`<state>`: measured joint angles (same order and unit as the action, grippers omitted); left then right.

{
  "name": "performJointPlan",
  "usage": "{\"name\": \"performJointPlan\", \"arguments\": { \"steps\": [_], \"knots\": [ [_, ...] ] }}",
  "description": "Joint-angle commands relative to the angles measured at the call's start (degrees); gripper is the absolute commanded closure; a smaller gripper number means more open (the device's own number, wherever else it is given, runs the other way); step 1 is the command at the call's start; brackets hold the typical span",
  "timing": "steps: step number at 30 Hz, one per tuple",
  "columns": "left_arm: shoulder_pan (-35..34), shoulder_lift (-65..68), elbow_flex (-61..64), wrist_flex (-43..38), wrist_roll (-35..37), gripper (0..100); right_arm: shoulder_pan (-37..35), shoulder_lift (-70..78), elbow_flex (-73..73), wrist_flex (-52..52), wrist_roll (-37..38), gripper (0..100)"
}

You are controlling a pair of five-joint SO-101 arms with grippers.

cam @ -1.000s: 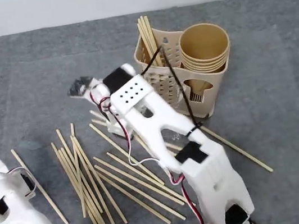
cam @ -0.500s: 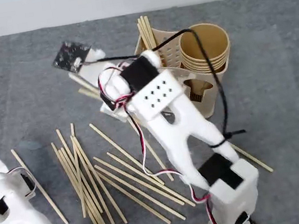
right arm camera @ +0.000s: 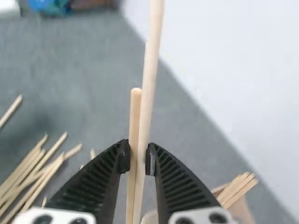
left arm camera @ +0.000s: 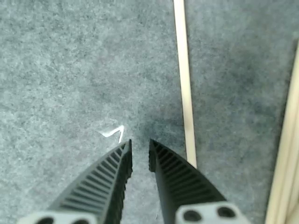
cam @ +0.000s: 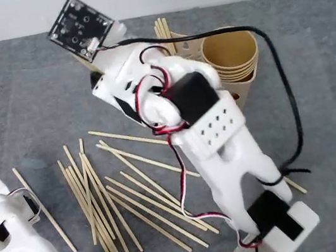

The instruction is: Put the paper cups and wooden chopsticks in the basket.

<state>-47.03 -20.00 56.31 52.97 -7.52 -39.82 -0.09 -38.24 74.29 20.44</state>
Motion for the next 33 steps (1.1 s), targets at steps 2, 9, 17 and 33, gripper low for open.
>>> {"name": "performJointPlan", "arguments": {
  "steps": [2,9,17,33],
  "knots": [
    [0.35,-1.58,0.04,-0.97,-0.35,93,0.48,-6.81,-2.64,-6.73,-1.58,99.1],
    [0.35,-1.58,0.04,-0.97,-0.35,93,8.92,-8.92,-2.64,-16.92,-2.20,99.1],
    [0.35,-1.58,0.04,-0.97,-0.35,93,18.24,-4.26,-2.11,-18.51,-2.73,99.1],
    [0.35,-1.58,0.04,-0.97,-0.35,93,22.81,10.77,-2.11,-5.32,-14.42,95.8]
  ]
}}
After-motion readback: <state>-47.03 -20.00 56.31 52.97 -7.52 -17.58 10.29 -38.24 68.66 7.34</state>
